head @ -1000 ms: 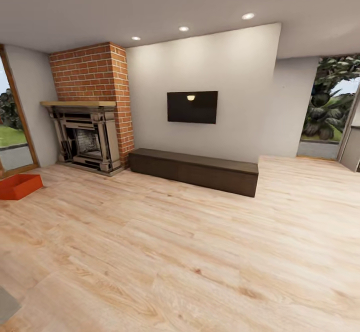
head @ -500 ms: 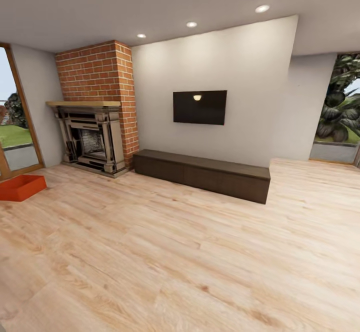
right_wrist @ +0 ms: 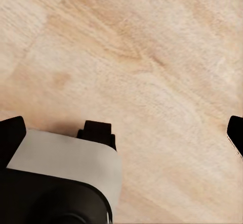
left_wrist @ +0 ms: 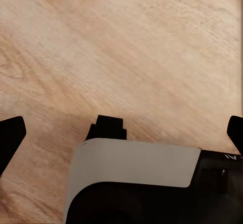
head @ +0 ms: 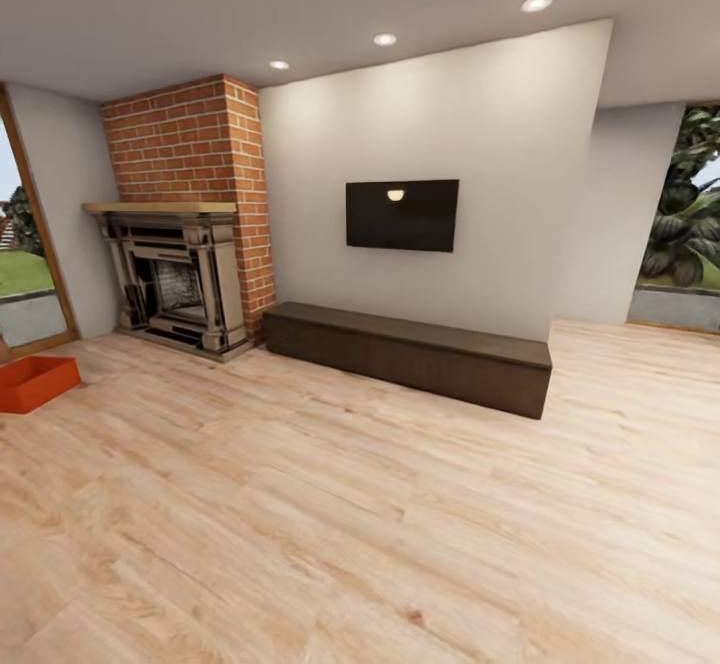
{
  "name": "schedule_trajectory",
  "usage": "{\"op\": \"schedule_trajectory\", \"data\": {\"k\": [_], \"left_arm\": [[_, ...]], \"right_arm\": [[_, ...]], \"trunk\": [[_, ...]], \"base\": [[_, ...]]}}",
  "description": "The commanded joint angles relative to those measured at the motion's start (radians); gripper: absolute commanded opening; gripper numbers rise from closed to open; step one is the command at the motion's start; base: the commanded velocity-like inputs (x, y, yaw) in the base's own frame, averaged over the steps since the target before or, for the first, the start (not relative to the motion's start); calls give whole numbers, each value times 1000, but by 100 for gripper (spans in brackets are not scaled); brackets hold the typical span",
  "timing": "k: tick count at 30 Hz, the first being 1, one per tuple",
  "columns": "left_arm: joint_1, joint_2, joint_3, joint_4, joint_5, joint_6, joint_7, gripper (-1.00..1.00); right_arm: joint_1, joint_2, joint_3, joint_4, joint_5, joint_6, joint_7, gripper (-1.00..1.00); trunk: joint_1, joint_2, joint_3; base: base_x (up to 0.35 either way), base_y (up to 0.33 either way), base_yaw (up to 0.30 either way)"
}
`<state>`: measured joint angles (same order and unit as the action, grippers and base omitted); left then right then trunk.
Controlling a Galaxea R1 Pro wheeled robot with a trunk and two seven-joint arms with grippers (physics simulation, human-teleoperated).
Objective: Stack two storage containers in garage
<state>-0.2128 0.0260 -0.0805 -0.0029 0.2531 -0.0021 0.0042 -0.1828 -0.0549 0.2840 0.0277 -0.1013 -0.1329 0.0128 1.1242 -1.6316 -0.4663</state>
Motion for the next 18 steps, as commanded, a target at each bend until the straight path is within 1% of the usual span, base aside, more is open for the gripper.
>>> {"op": "schedule_trajectory", "data": {"k": [1, 3, 6, 18], "left_arm": [[0, 0, -8, 0, 9, -1, 0, 100], [0, 0, -8, 0, 9, -1, 0, 100], [0, 0, -8, 0, 9, -2, 0, 100], [0, 0, -8, 0, 9, -3, 0, 100]], "right_arm": [[-1, 0, 9, 3, -9, -5, 2, 100], [-1, -1, 9, 3, -9, -3, 2, 100], [-1, -3, 8, 3, -11, -3, 1, 100], [-1, -6, 5, 3, -16, -4, 14, 100]], "trunk": [[1, 0, -1], [1, 0, -1], [1, 0, -1], [1, 0, -1]], "base": [[327, 0, 19], [327, 0, 116], [327, 0, 210], [327, 0, 276]]}}
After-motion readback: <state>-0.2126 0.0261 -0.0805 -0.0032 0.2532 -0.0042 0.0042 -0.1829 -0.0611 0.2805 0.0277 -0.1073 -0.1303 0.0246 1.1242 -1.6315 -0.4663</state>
